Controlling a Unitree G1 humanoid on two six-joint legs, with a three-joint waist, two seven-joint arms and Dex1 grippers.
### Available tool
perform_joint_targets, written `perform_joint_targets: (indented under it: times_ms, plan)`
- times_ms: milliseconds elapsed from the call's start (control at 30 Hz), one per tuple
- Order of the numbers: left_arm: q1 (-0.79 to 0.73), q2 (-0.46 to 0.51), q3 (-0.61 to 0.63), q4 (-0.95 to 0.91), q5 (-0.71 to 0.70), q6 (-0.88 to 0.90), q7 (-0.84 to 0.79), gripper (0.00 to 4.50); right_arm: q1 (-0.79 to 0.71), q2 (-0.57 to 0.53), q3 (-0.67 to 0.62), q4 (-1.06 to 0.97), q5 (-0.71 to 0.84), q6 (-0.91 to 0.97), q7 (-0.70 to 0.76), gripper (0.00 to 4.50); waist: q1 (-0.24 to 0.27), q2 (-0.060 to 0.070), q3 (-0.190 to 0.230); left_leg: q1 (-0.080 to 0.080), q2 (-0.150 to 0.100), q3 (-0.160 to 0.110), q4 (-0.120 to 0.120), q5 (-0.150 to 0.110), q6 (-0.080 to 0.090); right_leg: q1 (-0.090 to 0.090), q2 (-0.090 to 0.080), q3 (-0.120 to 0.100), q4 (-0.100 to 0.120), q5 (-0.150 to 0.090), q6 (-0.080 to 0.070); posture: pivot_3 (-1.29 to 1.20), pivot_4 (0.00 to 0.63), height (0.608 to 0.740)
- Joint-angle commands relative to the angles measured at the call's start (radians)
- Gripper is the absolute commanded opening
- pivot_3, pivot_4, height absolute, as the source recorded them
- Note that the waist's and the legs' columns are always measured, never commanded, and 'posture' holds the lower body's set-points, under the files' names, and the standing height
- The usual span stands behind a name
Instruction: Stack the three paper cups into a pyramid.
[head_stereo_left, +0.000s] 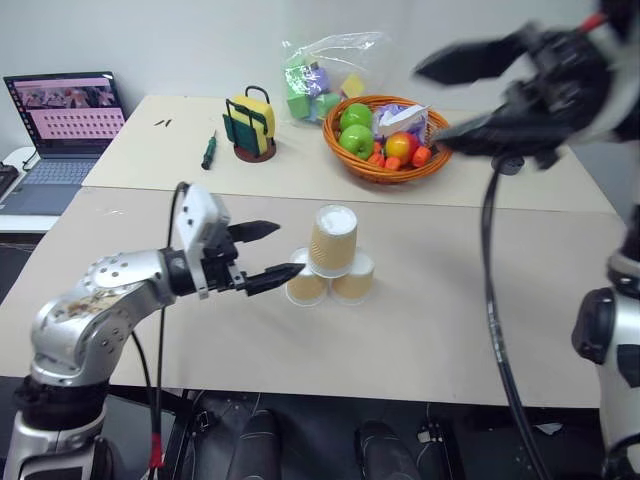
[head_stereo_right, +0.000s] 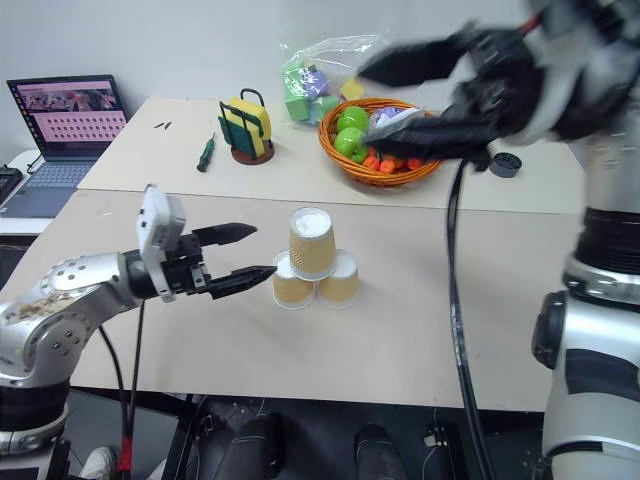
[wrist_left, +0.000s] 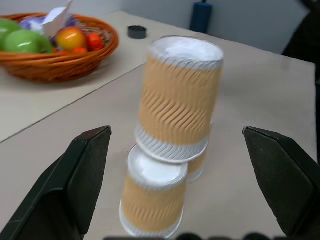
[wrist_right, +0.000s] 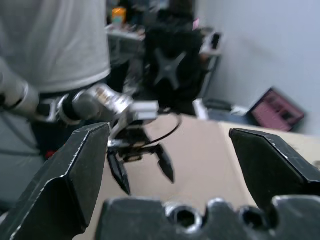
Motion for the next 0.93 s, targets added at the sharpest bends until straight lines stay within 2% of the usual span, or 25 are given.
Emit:
perform_joint_targets:
  times_ms: [33,100,200,267,367,500,600,767,933]
  plan:
    - [0.134,0.038,0.19,-0.037,-0.012,0.021,0.056,4.5,0.174,-0.045,0.054,0.008,-0.258,-0.05,-0.331,4.49,-0.011,-0.005,-0.003,0.002,0.0,0.0,0.0,0.0,0.0,0.001,0.0,0.0,0.0,0.0,-0.001,0.0,0.15,0.675]
    - [0.206,0.032,0.263,-0.011,0.023,0.005,0.102,4.5,0.302,-0.06,0.121,0.05,-0.432,-0.108,-0.517,4.49,-0.011,-0.005,-0.003,0.004,0.0,0.0,0.0,0.0,0.0,0.002,0.0,0.0,0.0,-0.001,-0.001,0.0,0.15,0.675]
    - [0.231,-0.012,0.32,0.046,0.071,-0.029,0.2,4.5,0.418,-0.036,0.148,0.081,-0.558,-0.131,-0.696,4.49,0.001,-0.003,-0.002,0.001,-0.001,0.001,0.001,0.001,-0.001,-0.001,-0.001,0.001,0.0,-0.001,-0.001,0.0,0.15,0.675]
    - [0.206,-0.079,0.308,0.126,0.181,-0.103,0.333,4.5,0.5,0.022,0.157,0.091,-0.634,-0.165,-0.841,4.49,0.006,-0.002,-0.002,-0.001,-0.001,0.001,0.002,0.001,0.0,-0.003,-0.001,0.002,0.002,0.0,-0.001,0.0,0.15,0.675]
    - [0.144,-0.18,0.258,0.25,0.344,-0.231,0.512,4.5,0.562,0.129,0.11,0.083,-0.657,-0.217,-0.986,4.49,0.007,-0.001,-0.003,-0.003,-0.001,0.001,0.001,0.001,0.0,-0.005,-0.001,0.002,0.004,-0.001,0.0,0.0,0.15,0.675]
    - [0.042,-0.335,0.243,0.434,0.464,-0.431,0.687,4.5,0.632,0.244,0.057,0.077,-0.657,-0.346,-1.092,4.49,0.007,-0.003,-0.002,-0.003,-0.001,0.0,0.003,0.001,0.0,-0.003,0.0,0.002,0.005,0.0,0.001,0.0,0.15,0.675]
    - [0.001,-0.393,0.2,0.59,0.577,-0.572,0.79,4.5,0.681,0.292,0.043,0.095,-0.66,-0.427,-1.142,4.49,0.011,-0.004,-0.002,-0.003,-0.002,0.0,0.003,0.001,0.0,-0.002,-0.001,0.002,0.005,0.0,0.001,0.0,0.15,0.675]
    - [-0.05,-0.437,0.165,0.733,0.605,-0.699,0.793,4.5,0.732,0.333,0.03,0.099,-0.643,-0.467,-1.155,4.49,0.008,-0.004,-0.003,-0.002,-0.002,0.0,0.003,0.001,0.0,-0.002,0.0,0.001,0.004,0.0,0.001,0.0,0.15,0.675]
    - [-0.073,-0.421,0.158,0.786,0.605,-0.746,0.767,4.5,0.733,0.352,0.018,0.107,-0.64,-0.484,-1.168,4.49,0.007,-0.004,-0.003,-0.002,-0.002,0.0,0.003,0.001,-0.001,-0.002,0.0,0.001,0.006,0.0,0.001,0.0,0.15,0.675]
